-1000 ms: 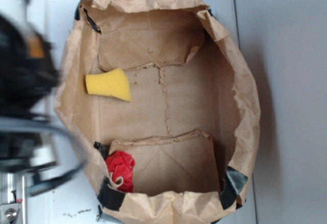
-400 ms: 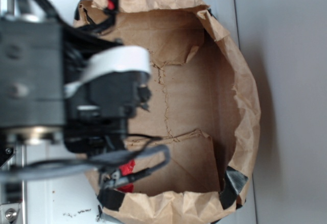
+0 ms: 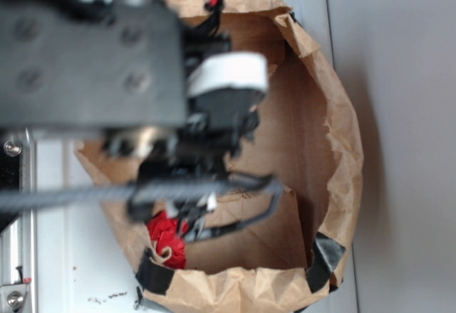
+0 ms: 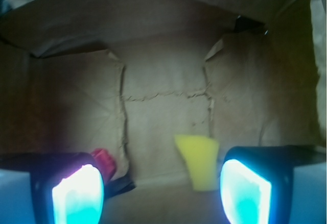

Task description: Grab the green sponge.

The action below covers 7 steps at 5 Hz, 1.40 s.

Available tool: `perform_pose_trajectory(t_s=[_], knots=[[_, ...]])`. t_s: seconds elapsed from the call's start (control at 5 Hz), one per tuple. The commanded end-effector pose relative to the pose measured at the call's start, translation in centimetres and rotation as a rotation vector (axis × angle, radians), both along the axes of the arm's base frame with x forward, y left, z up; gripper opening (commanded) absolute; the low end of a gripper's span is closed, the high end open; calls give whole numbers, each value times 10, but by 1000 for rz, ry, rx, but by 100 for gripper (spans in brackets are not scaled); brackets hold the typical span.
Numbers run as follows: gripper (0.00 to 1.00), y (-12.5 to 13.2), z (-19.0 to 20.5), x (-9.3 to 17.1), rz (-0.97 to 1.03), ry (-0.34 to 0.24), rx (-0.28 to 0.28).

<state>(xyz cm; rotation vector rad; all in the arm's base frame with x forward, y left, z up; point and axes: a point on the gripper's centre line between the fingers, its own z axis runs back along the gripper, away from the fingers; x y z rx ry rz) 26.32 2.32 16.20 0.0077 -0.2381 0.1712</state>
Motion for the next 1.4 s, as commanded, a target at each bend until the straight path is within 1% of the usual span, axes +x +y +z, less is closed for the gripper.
perform_pose_trajectory(t_s=[0.0,0.4,0.6,1.2], knots=[[100,30,8,6,-47,-23,78],[100,45,-13,-5,-82,-35,160],[100,50,-20,-9,-82,-45,187],[100,50,-20,-9,-82,-45,187]])
